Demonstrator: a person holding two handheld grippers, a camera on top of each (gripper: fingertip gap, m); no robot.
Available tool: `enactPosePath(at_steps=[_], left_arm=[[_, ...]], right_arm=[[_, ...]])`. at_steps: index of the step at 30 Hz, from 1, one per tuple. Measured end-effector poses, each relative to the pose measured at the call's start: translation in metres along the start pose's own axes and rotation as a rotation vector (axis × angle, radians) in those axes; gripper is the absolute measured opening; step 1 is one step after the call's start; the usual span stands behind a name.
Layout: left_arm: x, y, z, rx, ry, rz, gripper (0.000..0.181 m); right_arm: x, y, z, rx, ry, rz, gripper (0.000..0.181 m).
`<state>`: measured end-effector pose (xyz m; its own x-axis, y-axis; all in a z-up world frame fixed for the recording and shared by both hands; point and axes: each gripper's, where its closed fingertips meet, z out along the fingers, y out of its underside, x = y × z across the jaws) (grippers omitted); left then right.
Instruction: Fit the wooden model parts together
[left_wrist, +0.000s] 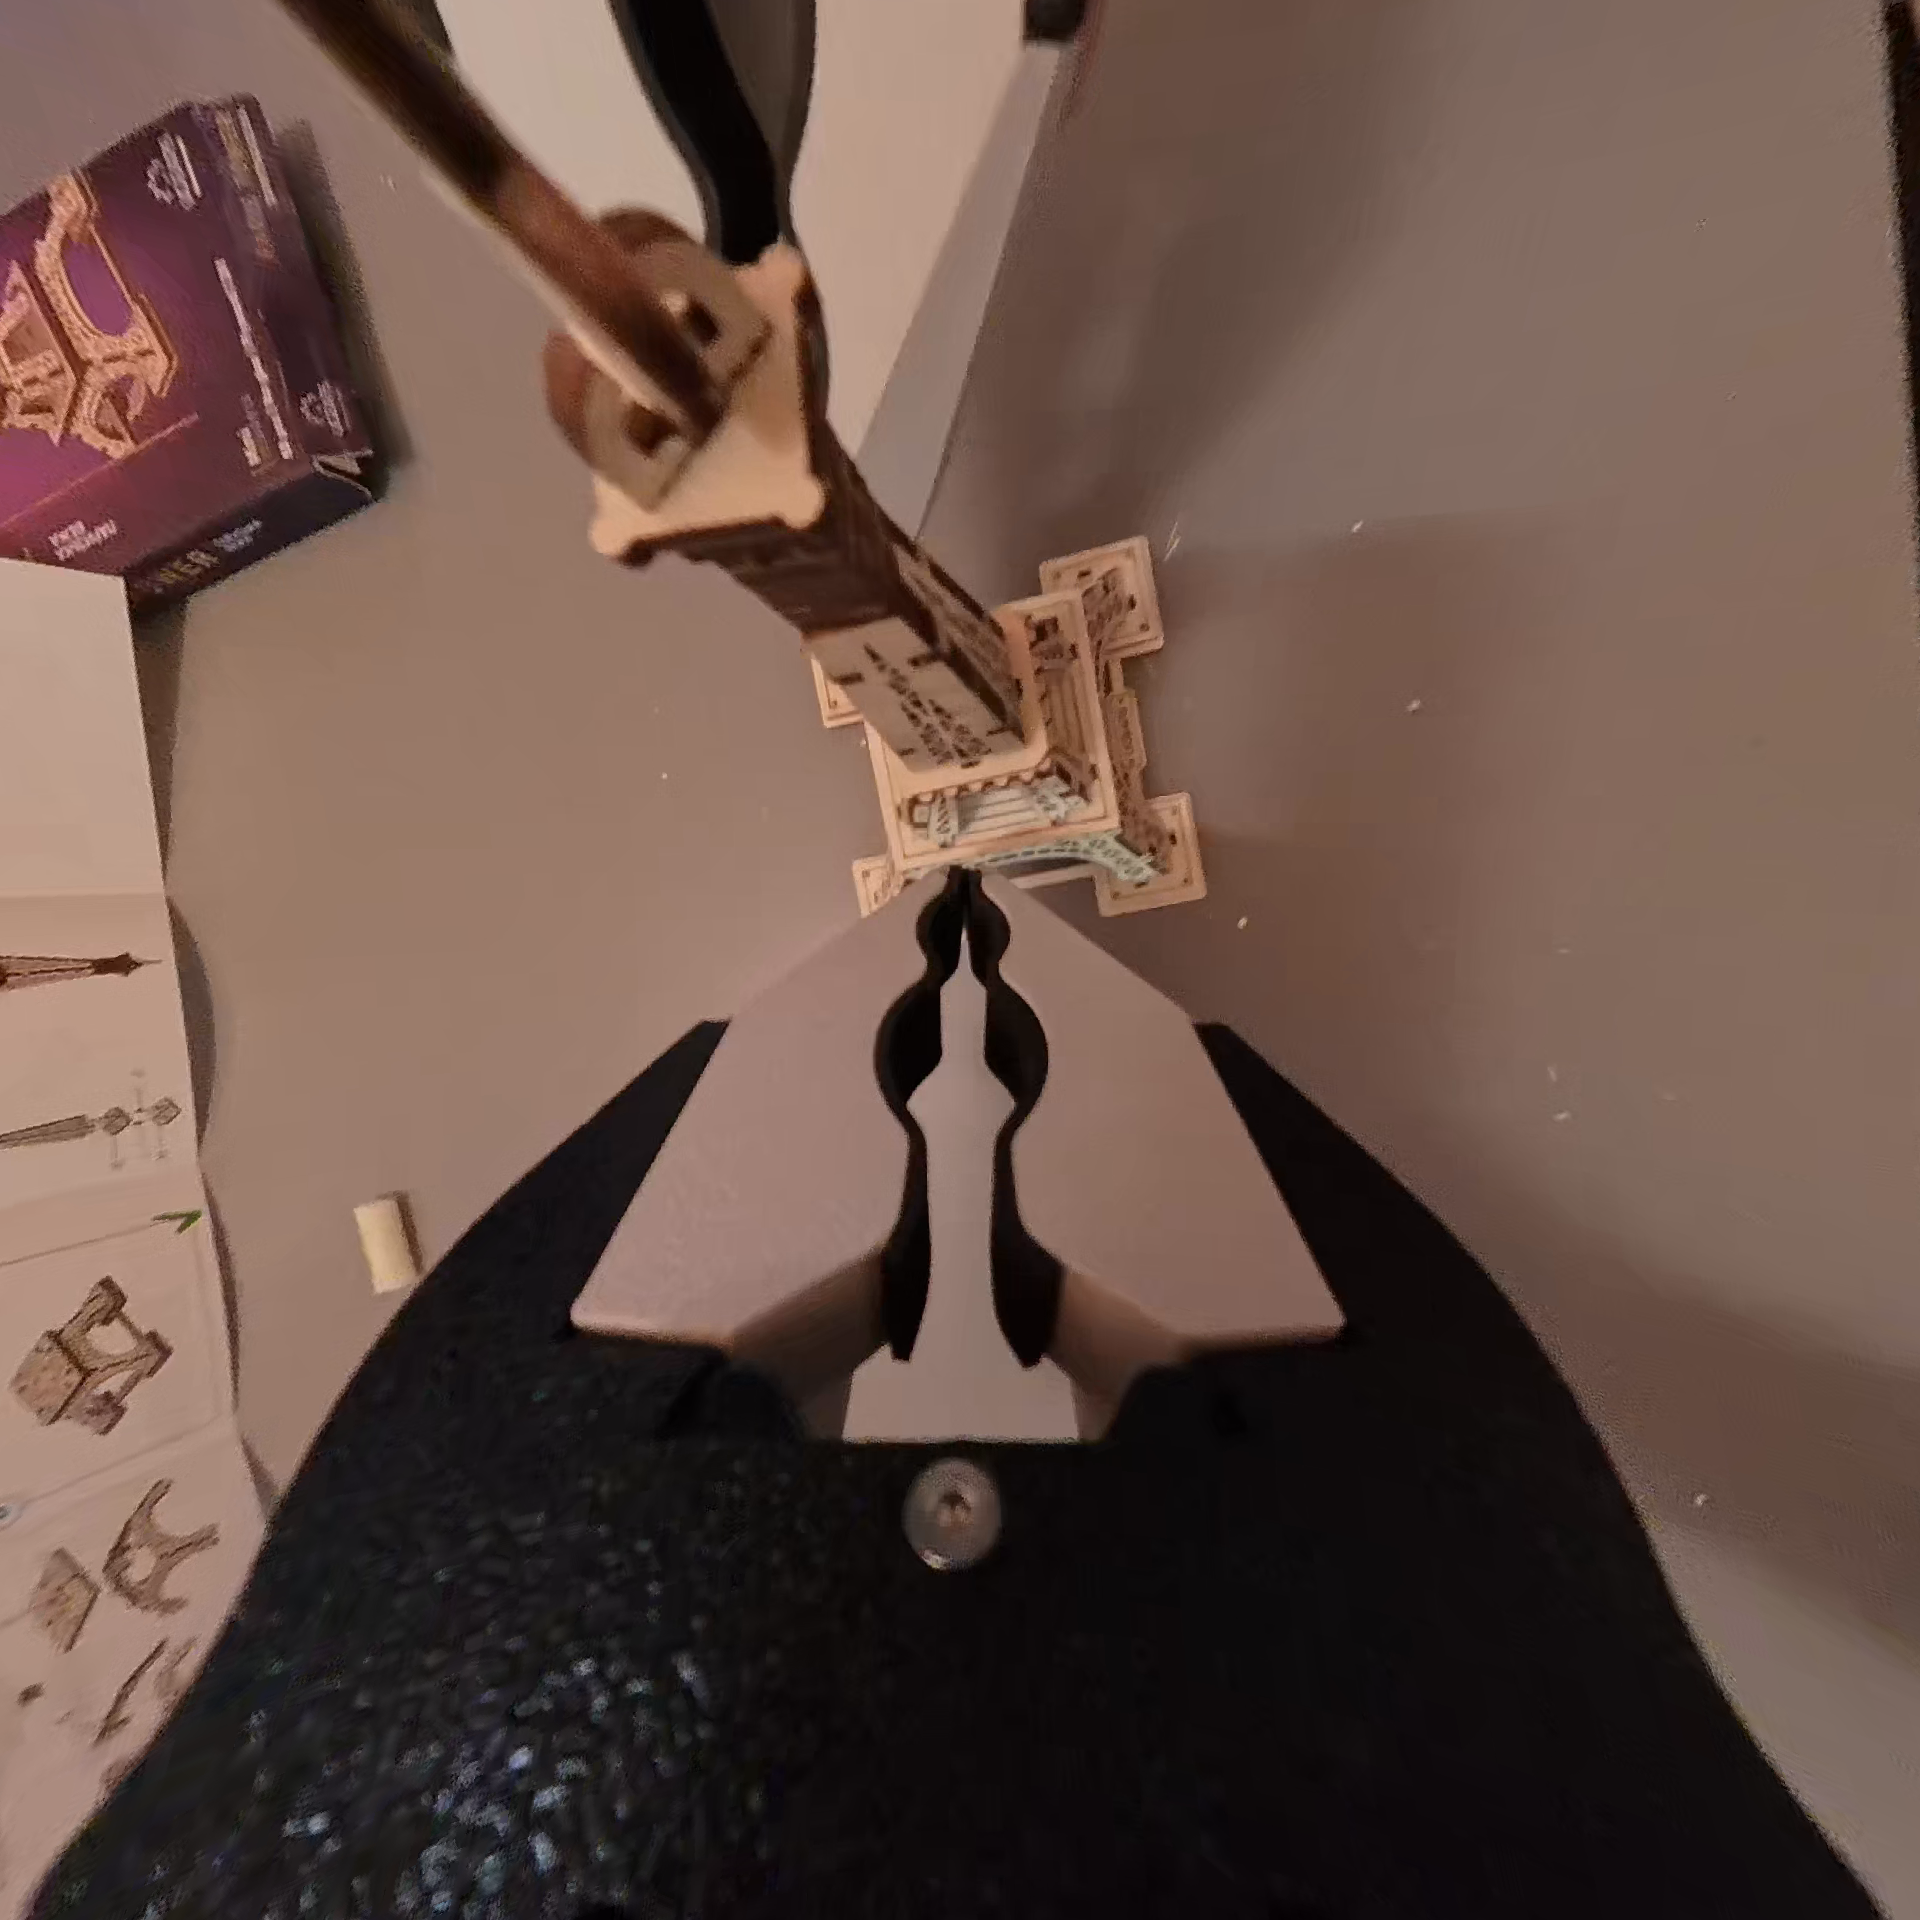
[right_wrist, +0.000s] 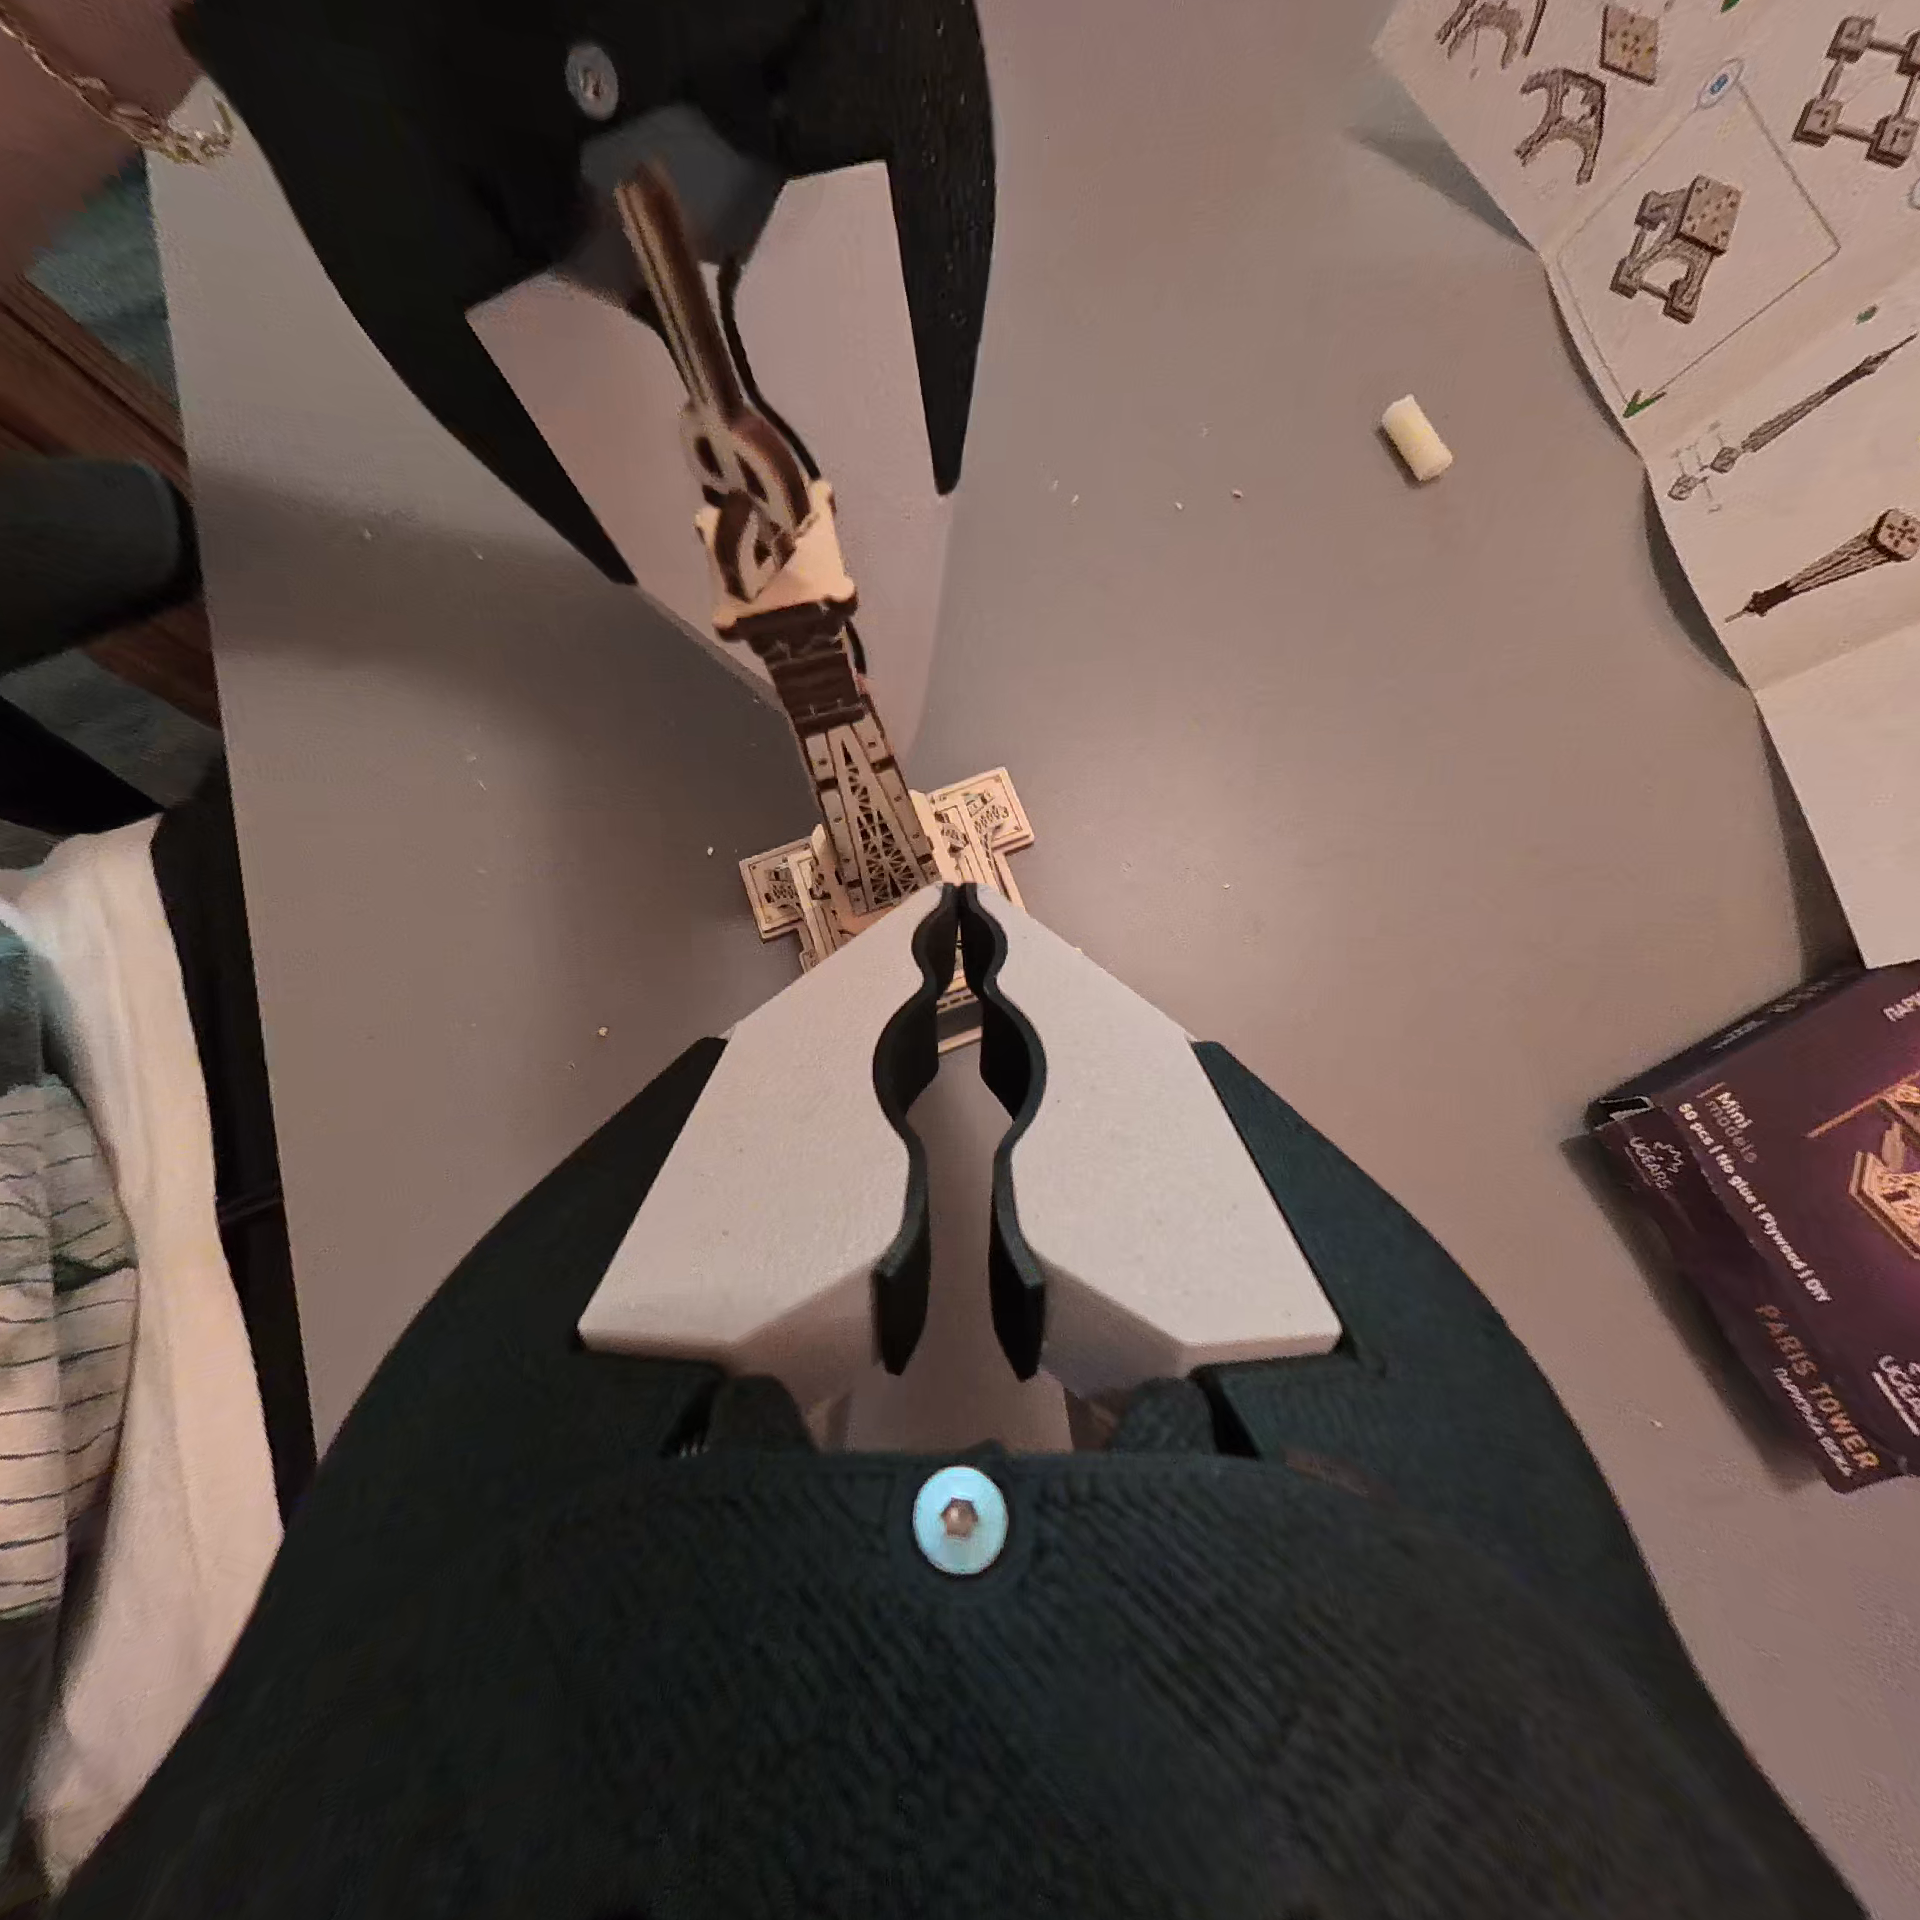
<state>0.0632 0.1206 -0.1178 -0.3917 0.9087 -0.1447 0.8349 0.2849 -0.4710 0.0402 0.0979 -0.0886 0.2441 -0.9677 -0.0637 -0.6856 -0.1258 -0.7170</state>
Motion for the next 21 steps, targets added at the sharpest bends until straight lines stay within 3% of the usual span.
enactPosePath(at_steps=[5,11,21], left_arm=[[0.003,-0.021,-0.017,0.166,0.014,-0.006,0.000],[0.010,-0.025,-0.016,0.160,0.008,0.090,0.000],[0.012,-0.026,-0.008,0.116,-0.018,0.163,0.000]], right_arm=[[0.000,-0.001,0.003,-0.035,-0.021,0.021,0.000],[-0.001,-0.002,0.007,-0.064,-0.089,0.078,0.000],[0.001,0.003,0.010,-0.137,-0.061,0.099,0.000]])
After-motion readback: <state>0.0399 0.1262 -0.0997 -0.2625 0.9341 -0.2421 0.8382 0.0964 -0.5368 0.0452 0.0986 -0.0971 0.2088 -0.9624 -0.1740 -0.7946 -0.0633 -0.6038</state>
